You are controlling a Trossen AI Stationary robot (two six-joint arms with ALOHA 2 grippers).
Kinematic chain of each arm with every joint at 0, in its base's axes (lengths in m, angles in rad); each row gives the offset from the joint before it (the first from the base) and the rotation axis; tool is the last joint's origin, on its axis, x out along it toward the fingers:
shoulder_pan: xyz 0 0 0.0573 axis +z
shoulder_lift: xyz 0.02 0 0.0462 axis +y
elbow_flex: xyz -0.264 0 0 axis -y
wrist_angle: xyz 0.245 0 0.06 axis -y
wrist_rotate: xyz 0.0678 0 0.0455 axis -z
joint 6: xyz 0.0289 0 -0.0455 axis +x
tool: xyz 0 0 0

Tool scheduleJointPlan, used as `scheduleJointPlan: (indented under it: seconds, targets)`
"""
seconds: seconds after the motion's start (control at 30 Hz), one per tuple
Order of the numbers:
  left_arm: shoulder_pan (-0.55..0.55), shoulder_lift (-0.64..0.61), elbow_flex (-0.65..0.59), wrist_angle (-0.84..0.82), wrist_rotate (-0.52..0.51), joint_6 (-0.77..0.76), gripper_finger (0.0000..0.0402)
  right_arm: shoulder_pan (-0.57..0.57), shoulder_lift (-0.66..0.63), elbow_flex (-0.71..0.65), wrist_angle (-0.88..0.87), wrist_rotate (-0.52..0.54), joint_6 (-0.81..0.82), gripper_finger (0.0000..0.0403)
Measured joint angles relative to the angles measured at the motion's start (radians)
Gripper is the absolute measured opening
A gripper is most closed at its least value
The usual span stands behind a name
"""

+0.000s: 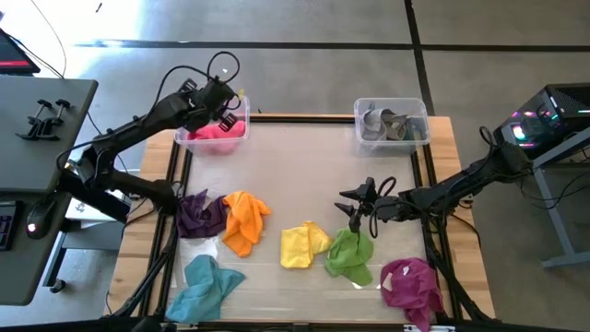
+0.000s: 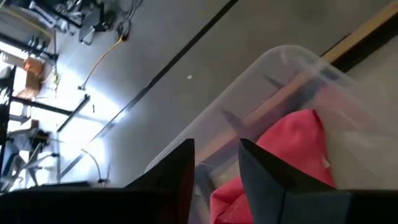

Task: Sort towels by color in basket
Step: Put the violet kitchen towel into the right transparent bin

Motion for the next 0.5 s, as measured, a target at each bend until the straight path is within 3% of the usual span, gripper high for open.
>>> scheduleJointPlan:
  seconds: [0.23,0.5]
  targets:
    - [-0.157,-0.036,0.000,0.017,0.173,-0.023,0.0117,0.000,0.000,0.000,0.000,0.000,0.004,0.0193]
    - [-0.510,-0.040,-0.128,0.232,0.196,0.008,0.0117,0.000,0.000,0.000,0.003,0.000,0.008,0.0193]
